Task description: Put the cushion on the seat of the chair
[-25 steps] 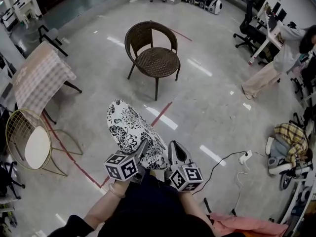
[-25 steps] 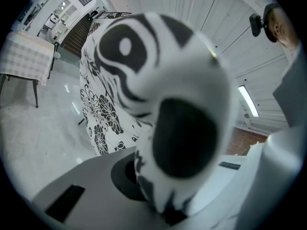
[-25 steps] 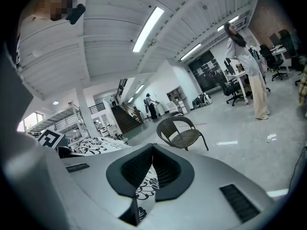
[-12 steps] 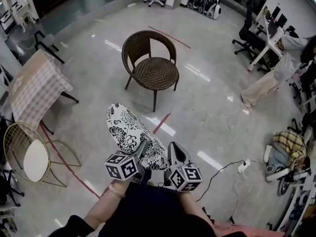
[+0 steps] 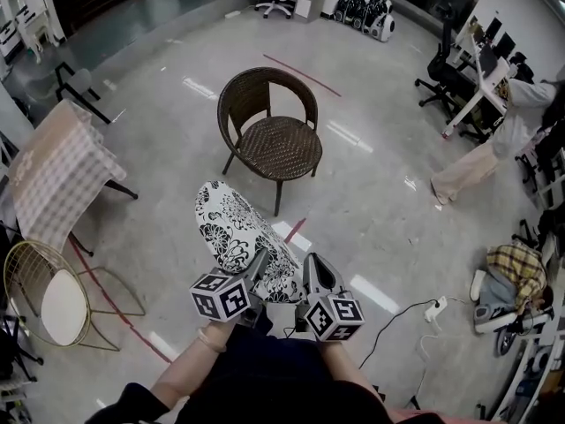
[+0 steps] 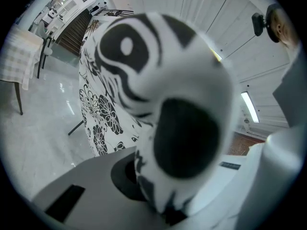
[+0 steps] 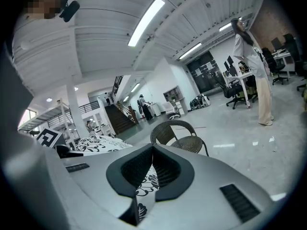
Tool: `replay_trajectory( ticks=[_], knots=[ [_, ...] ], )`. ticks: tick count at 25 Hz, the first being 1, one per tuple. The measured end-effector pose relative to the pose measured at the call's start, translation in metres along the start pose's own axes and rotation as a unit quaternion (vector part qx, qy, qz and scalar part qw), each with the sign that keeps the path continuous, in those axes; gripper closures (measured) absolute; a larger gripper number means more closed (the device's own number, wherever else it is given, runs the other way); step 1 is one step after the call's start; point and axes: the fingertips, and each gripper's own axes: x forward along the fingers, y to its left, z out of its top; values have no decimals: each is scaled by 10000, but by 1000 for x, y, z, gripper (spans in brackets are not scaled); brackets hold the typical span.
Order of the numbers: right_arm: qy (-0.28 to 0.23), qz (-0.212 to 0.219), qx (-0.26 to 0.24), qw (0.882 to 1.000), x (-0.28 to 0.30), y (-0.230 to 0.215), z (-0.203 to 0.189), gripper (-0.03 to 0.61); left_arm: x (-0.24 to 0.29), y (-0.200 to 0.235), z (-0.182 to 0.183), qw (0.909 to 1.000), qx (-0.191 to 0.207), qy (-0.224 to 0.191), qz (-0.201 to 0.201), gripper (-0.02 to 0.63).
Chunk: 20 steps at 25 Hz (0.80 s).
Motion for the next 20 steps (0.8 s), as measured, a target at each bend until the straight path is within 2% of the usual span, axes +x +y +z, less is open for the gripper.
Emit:
replay_trajectory(
  ticks=[8, 13, 20],
  knots=[
    [61, -81, 77, 9999, 36, -3, -3, 586, 20, 22, 20, 10000, -8, 43, -62, 588],
    [30, -113, 96, 9999, 47, 0, -1, 586, 23, 31, 32, 9998, -150, -27, -94, 588],
    [-15, -227, 99, 9997, 44, -11, 4, 586, 24, 26, 26, 9998, -48, 104, -148, 588]
  ],
)
